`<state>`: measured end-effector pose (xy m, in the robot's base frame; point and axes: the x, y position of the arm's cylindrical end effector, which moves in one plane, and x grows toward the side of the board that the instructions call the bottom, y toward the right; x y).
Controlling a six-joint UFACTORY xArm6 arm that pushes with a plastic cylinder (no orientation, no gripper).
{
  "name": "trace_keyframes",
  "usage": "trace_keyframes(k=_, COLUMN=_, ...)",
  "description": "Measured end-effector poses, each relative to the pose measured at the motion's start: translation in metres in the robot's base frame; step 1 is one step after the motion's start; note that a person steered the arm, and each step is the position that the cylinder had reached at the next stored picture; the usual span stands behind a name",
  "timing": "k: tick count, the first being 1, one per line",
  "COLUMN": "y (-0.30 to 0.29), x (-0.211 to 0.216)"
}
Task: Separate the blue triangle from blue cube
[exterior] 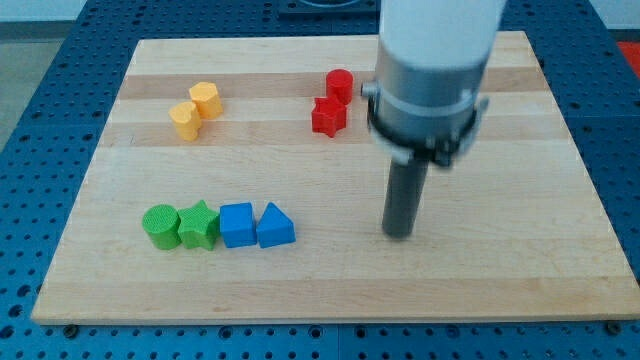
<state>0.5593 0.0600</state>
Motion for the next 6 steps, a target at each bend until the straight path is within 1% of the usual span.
trace_keyframes(k=1, y=-0.04, x=0.036)
trace_keyframes(k=3, y=-0.139, x=0.026)
trace_keyframes(k=4, y=-0.15, x=0.013)
trace_keyframes(k=6, y=-0.149, x=-0.024)
